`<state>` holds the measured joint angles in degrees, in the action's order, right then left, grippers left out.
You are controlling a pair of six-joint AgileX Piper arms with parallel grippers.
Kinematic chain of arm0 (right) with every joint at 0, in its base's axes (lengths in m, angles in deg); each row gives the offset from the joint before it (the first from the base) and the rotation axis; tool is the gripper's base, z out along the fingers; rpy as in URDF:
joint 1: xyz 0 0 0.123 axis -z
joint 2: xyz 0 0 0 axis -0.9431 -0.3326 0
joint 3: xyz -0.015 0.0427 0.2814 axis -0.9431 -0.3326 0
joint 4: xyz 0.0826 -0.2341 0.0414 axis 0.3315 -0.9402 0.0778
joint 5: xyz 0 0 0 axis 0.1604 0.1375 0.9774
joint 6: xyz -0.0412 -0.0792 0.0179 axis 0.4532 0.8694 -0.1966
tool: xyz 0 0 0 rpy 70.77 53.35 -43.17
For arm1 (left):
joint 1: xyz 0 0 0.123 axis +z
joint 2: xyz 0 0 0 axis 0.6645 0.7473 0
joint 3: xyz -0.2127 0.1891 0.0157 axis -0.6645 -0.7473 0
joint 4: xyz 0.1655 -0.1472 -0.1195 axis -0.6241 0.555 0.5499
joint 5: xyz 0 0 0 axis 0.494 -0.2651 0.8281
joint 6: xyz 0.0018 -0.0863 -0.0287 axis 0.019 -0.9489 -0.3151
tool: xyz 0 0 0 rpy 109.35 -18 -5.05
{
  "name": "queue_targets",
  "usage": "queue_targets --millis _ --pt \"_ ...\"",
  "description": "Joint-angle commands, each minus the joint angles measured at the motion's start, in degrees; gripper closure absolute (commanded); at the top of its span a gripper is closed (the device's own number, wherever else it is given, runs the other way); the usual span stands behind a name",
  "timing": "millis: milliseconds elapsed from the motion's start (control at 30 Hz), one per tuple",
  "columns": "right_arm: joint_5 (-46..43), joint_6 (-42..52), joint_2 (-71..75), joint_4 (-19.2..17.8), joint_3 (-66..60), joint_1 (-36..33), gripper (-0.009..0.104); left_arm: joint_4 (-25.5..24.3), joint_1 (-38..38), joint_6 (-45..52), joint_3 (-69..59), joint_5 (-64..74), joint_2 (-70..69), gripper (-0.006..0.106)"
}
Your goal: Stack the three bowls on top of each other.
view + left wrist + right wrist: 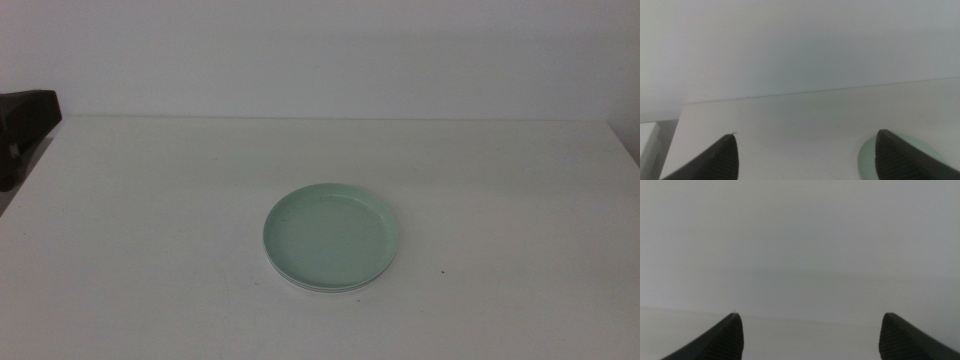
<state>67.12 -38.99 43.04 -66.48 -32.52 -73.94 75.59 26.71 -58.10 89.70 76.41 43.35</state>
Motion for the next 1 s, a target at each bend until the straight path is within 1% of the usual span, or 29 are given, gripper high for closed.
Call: queue_targets --millis 0,67,200,300,433,500,567,700,767,833,867,900,967 --pt "-0.51 0.56 0.64 -2.26 -2.26 0.48 0.007 0.08 0.10 -0.52 -0.14 -0.75 -0.18 0.007" --pt "-0.51 0.56 1.06 -3.22 -3.76 0.48 0.007 0.08 0.10 -0.52 -0.14 -0.75 -0.18 0.007" --pt "-0.77 0.45 3.01 -3.09 -6.64 0.48 0.007 0.08 0.10 -0.52 -1.04 -0.86 -3.53 0.007" --pt "-0.85 0.45 6.34 -1.88 -10.09 0.48 0.007 0.09 0.19 -0.52 -3.92 0.81 -8.21 0.007" --pt "-5.36 0.45 12.36 -1.63 -19.97 0.48 0.007 3.00 1.15 -0.52 -14.21 -0.50 -15.66 0.007" --pt "-9.38 0.45 15.89 -1.93 -26.25 0.53 0.007 3.39 2.73 -0.52 -20.11 -2.88 -20.60 0.007" --pt "-11.07 0.45 19.36 -1.25 -30.98 0.53 0.007 3.39 4.78 -0.52 -26.49 -7.11 -26.03 0.007" --pt "-10.79 0.45 26.67 -0.94 -37.60 0.53 0.007 4.53 8.24 -0.52 -36.17 -10.19 -34.90 0.007" --pt "-10.79 0.45 29.23 -1.48 -39.92 0.53 0.007 7.70 9.85 -0.52 -40.28 -9.96 -38.70 0.007" --pt "-10.53 0.45 30.04 -1.48 -40.03 0.53 0.007 9.01 11.16 -0.52 -43.34 -10.24 -38.72 0.007" --pt "-6.84 0.45 30.04 -2.14 -40.03 0.53 0.007 8.90 11.68 -0.52 -44.59 -10.51 -38.72 0.007" --pt "-5.78 0.45 30.04 -2.31 -40.03 0.53 0.007 8.90 12.07 -0.52 -45.48 -10.82 -38.72 0.007" --pt "-6.14 0.45 30.04 -3.24 -40.03 0.63 0.007 8.90 12.41 -0.52 -46.72 -12.78 -38.72 0.007"
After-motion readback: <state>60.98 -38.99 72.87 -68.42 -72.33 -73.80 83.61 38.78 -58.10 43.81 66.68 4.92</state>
